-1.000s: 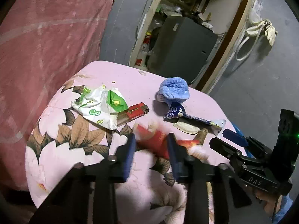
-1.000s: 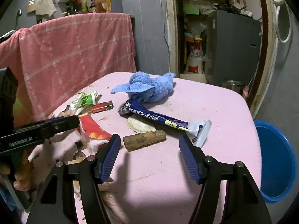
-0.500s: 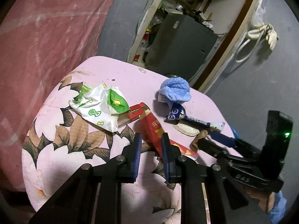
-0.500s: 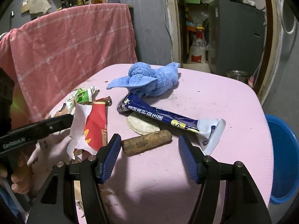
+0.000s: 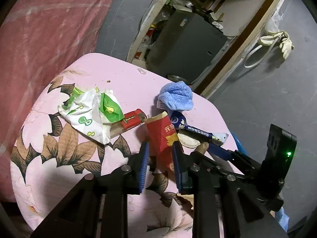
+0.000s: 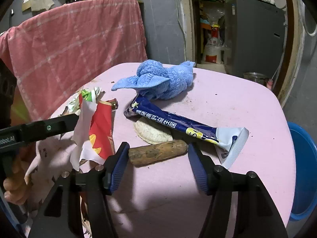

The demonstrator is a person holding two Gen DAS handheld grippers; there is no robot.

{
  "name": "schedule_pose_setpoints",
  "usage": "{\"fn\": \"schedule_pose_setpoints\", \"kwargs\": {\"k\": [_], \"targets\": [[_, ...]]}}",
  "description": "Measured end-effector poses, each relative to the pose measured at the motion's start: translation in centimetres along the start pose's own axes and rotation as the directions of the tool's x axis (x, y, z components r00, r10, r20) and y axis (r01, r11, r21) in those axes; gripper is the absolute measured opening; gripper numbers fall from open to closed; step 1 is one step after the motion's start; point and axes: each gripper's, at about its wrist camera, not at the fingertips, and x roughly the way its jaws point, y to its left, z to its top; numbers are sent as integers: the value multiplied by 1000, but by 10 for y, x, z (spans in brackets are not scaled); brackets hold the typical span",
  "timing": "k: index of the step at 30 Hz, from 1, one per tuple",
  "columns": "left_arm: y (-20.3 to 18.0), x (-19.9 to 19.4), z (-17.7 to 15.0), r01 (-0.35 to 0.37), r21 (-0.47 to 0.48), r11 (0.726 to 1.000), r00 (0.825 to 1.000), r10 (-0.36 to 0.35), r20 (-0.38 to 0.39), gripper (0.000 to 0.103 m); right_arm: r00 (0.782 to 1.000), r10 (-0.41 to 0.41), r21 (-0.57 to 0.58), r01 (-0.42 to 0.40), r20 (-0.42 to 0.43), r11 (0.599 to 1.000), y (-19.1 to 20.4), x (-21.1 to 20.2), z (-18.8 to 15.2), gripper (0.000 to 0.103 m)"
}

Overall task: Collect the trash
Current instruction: 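Grasp the red box with the left tool while the right tool grasps the wooden stick, then carry the red box and wooden stick over the blue basin and open both tools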

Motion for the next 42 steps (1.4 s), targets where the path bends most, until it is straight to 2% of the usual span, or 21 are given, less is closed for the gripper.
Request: {"fn": "schedule_pose_setpoints", "kwargs": {"k": [7, 10, 15, 22, 25, 30, 33, 37, 39, 42], "targets": [[0, -3, -2, 23, -16, 1000, 1000, -23, -9, 27, 1000, 6, 0, -6, 9, 1000, -1, -1, -2, 58], [-1, -5, -3, 37, -20, 999, 999, -37, -10, 36, 1000, 6, 3, -6, 13, 1000, -2, -3, -4, 58], [-5, -5, -6, 38, -24, 999, 999, -39, -16, 36, 1000, 5, 5, -6, 20, 1000, -1, -7, -8, 58], [-5, 4, -4, -20, -30, 999, 999, 19, -30, 36, 999, 2, 2, -2, 40, 1000, -2, -13, -11, 58], [-7, 7, -3, -36, -29, 999, 999, 35, -37, 27, 999, 4, 5, -4, 46, 1000, -4, -16, -13, 58], [-11, 10, -3, -81, -5, 997, 996, 81, -41, 2, 997, 8, 6, -9, 77, 1000, -4, -26, -13, 58], [-16, 6, -3, -84, 15, 996, 996, 85, -26, 0, 995, 10, 4, -10, 97, 1000, -3, -35, -14, 58], [-37, -4, -4, -96, 74, 993, 995, 93, 37, 0, 987, 3, 1, -3, 161, 1000, -3, -56, -15, 58], [-49, -10, -5, -97, 104, 990, 993, 90, 72, 0, 980, -5, 3, 5, 198, 1000, -6, -68, -16, 58], [-71, -15, -6, -100, 147, 984, 988, 81, 131, 0, 959, -38, 16, 35, 281, 999, -12, -94, -16, 58]]}}
